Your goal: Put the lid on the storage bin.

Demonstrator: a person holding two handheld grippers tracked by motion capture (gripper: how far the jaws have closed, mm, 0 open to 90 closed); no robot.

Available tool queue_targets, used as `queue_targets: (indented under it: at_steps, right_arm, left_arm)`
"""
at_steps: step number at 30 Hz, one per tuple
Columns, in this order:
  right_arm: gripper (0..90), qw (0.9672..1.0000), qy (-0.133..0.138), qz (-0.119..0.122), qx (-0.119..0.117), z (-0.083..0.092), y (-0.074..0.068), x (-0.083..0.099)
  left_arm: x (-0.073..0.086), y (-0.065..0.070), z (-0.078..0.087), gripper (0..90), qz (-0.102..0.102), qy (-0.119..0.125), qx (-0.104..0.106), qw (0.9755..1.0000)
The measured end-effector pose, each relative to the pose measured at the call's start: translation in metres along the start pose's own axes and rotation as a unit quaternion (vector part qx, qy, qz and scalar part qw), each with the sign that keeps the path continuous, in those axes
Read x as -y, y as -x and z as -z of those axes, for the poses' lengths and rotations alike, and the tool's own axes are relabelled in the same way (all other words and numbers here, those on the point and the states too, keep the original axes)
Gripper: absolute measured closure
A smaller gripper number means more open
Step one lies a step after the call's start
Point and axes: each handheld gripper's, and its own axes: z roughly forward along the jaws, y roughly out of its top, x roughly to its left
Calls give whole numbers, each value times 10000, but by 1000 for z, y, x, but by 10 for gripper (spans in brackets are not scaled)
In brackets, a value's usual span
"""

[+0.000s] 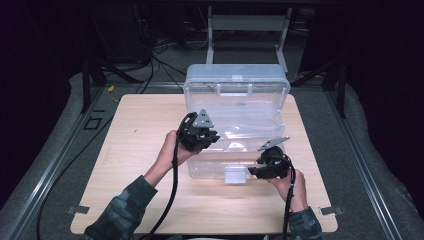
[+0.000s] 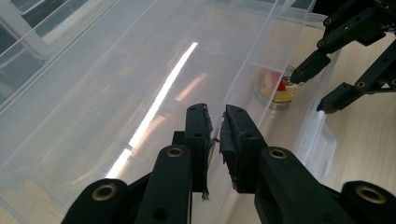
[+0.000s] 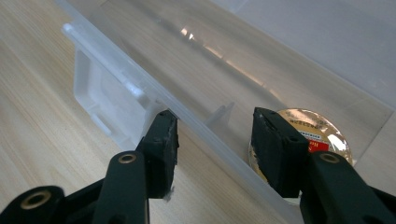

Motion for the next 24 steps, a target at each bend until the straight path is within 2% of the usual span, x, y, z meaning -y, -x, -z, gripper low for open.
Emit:
queue_targets:
  at_steps: [11,15,16,17,21,24]
  right_arm:
    - [501,10000,-61,-30,23,0,-1,-1]
    - [468,9994,84,-224,-253,2,3,1]
    - [467,9993,105,-199,-294,2,3,1]
    - [462,9996,77,-190,-189,2,2,1]
    - [421,9994,180,-252,-179,8,2,2]
    - [398,9992,264,-255,-148,15,2,2]
  left_arm:
    - [7,4,0,797,8,65,26,10000]
    - [7,6,0,794,-2,96,-26,10000]
    - [7,6,0,794,9,98,-25,9999]
    - [8,6,0,794,15,115,-27,9999]
    - [9,9,0,793,-85,91,-81,9999]
    - [10,11,0,791,-78,117,-110,9998]
